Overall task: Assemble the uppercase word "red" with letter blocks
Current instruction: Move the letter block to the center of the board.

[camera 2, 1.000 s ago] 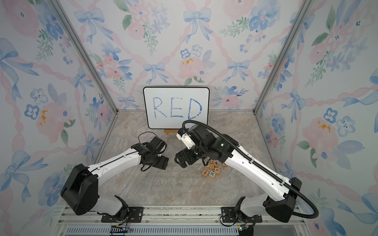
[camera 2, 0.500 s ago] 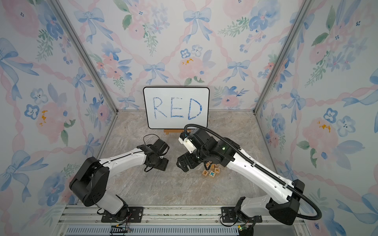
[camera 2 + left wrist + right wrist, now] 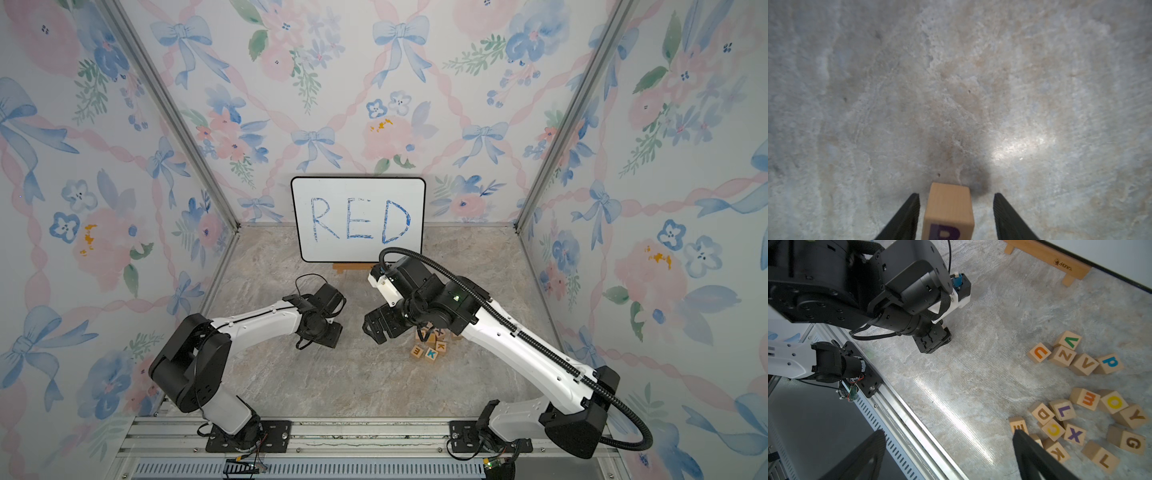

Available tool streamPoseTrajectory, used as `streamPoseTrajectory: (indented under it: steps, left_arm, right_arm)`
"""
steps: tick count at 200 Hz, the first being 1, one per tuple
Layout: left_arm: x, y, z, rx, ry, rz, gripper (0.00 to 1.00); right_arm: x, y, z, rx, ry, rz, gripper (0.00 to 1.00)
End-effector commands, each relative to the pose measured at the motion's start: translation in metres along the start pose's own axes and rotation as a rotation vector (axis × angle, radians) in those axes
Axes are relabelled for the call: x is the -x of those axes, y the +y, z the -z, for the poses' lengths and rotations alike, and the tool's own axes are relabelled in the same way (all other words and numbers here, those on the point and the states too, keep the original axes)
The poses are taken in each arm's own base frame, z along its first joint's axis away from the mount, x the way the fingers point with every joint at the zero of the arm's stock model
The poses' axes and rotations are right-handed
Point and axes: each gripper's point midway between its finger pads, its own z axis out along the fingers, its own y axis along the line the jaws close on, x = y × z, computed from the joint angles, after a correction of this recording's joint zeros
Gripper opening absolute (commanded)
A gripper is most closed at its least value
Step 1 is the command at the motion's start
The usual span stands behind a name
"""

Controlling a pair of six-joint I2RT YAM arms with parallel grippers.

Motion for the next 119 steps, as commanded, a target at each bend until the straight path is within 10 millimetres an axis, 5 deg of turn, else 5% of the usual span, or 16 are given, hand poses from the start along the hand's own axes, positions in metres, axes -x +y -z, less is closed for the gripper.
streamPoseTrajectory:
  steps: [1, 58, 119]
  left_arm:
    - [-0.0012, 0.0032, -0.005, 0.013, 0.014, -0.006, 0.58]
    - [-0.0033, 0.0018, -0.0119, 0.013, 0.039, 0.007, 0.44]
    - [0.0009, 0.0049, -0.0112, 0.032, 0.032, 0.015, 0.4]
  right_arm:
    - [-0.0062, -0.0079, 0.0038, -0.022, 0.015, 0.0, 0.97]
    - [-0.0063, -0.014, 0.0079, -0.035, 0.007, -0.007, 0.97]
    - [-0.0048, -0.0169, 0.0079, -0.037, 0.004, -0.014, 0.97]
